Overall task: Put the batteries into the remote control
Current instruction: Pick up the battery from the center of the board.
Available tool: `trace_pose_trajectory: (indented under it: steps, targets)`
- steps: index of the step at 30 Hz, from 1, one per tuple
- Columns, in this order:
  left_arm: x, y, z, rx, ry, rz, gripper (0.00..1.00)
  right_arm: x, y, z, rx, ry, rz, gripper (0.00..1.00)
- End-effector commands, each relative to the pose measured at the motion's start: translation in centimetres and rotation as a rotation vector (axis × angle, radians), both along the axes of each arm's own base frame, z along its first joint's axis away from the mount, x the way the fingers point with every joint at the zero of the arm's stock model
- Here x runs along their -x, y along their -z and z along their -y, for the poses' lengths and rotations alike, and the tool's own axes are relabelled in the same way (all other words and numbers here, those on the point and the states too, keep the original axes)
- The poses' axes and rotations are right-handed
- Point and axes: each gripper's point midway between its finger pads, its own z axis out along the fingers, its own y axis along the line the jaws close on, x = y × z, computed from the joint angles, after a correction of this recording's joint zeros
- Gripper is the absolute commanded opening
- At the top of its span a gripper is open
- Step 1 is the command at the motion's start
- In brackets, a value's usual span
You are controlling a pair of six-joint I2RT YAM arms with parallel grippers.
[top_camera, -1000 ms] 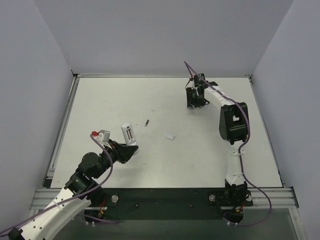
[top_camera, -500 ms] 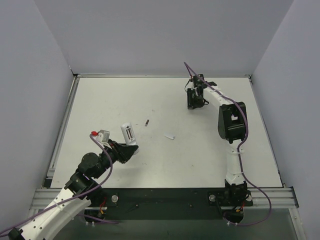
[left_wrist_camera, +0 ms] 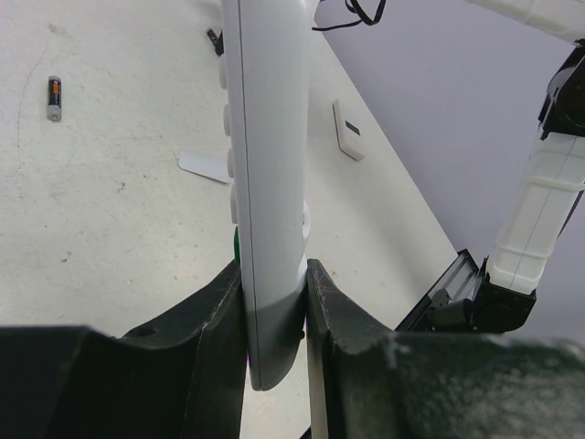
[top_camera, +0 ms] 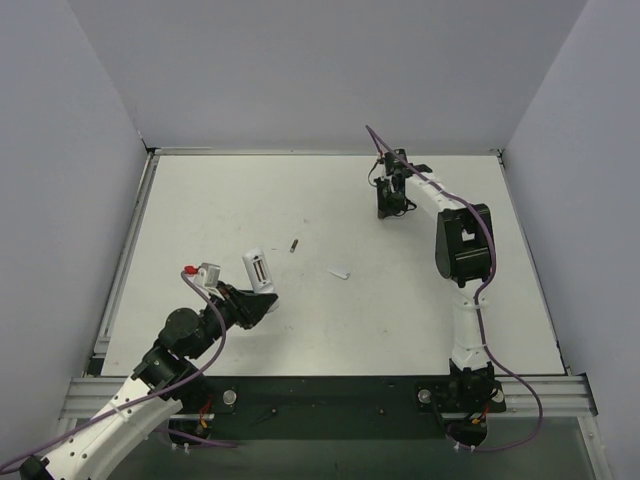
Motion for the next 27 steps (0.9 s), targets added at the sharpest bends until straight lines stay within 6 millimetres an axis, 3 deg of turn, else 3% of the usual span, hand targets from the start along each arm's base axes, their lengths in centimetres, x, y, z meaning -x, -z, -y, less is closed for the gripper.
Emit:
trace_pose_trajectory:
  steps: [1,5,11,12,14,16,20,27]
  targets:
    - [-0.1,-1.0,0.3,0.082,0.003,0.033,0.0,2.6,-0.9,-0.7,0.039,-0.051,-0.027,0.0]
    - [-0.2,0.2,0.7,0.109,0.013,0.009,0.0,5.0,-1.9,-2.2,-0.006,-0.07,-0.019,0.0]
    - [0.1,1.2,1.0,0.142,0.031,-0.014,0.0,9.7,-4.8,-7.9,-0.122,-0.175,0.013,0.0]
    - [0.1,1.2,1.0,0.153,0.031,-0.019,0.0,10.2,-6.2,-8.7,-0.145,-0.19,0.04,0.0]
    - [0.1,1.6,1.0,0.165,0.031,-0.028,0.0,12.1,-6.7,-11.0,-0.166,-0.248,0.048,0.0]
    - [0.0,1.7,0.9,0.186,0.021,-0.041,0.0,13.3,-8.6,-12.5,-0.198,-0.287,0.086,0.0]
    - [-0.1,3.5,1.0,0.208,0.013,-0.082,0.0,17.0,-11.0,-15.5,-0.237,-0.387,0.115,0.0]
    - [-0.3,3.8,1.3,0.306,0.009,-0.127,0.0,22.2,-16.2,-17.5,-0.333,-0.518,0.166,0.0]
